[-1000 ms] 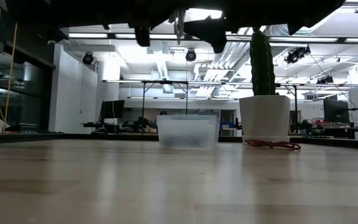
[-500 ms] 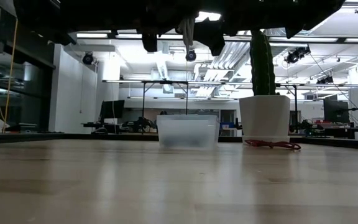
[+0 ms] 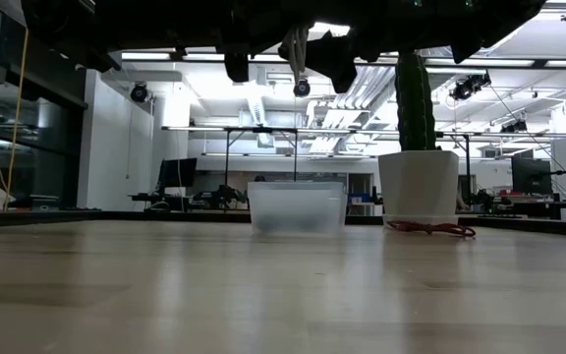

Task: Pick and place USB-C Cables
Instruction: Put the white charger cable into the transparent bin

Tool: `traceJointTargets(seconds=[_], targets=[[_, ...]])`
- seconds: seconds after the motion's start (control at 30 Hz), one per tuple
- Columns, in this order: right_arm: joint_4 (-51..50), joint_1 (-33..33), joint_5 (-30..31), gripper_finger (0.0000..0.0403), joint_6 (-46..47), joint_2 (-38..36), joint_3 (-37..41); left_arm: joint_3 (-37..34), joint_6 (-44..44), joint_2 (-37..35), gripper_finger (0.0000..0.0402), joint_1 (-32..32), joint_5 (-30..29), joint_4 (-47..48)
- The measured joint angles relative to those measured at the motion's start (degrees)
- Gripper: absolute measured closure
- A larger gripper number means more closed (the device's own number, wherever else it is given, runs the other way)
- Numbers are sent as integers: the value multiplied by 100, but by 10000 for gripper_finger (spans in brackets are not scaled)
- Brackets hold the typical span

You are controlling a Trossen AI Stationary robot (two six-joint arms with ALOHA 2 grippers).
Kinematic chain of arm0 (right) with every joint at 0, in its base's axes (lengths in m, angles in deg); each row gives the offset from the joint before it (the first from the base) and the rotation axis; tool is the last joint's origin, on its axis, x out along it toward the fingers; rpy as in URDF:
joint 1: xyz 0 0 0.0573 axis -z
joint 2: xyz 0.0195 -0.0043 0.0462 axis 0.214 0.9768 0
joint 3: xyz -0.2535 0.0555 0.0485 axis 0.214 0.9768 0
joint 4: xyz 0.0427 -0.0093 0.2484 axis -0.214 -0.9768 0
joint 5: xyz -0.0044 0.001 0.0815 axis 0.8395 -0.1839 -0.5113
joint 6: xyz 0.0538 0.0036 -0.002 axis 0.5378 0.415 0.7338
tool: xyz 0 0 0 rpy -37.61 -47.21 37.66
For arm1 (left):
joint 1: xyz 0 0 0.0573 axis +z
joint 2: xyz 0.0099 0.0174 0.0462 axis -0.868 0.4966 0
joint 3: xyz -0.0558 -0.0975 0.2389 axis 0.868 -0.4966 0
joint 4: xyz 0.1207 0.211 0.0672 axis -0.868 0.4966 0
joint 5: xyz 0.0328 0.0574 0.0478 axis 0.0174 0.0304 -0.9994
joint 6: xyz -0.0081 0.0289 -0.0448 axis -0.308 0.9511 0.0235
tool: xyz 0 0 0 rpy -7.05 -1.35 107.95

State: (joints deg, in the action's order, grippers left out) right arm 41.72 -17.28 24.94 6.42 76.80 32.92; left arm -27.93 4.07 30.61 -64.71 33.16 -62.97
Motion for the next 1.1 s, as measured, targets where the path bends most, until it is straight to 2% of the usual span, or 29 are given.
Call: traceJointTargets(seconds=[0.3,0.4,0.5,0.77,0.87,0.97,1.1], targets=[[19,0,32,144,-145,0,0,0,-133,-2,380,0,0,0],[19,0,33,163,-153,0,0,0,-133,-2,380,0,2,0],[22,0,35,200,-240,0,0,0,-133,-2,380,0,1,1],[13,2,38,343,-282,0,0,0,-137,-7,380,-1,5,-15],[11,2,36,382,-367,0,0,0,-152,-7,380,-4,-1,-12],[11,0,38,381,-380,0,0,0,-153,-7,380,-4,0,-11],[10,2,40,359,-355,0,0,0,-161,-7,380,-4,4,-8]])
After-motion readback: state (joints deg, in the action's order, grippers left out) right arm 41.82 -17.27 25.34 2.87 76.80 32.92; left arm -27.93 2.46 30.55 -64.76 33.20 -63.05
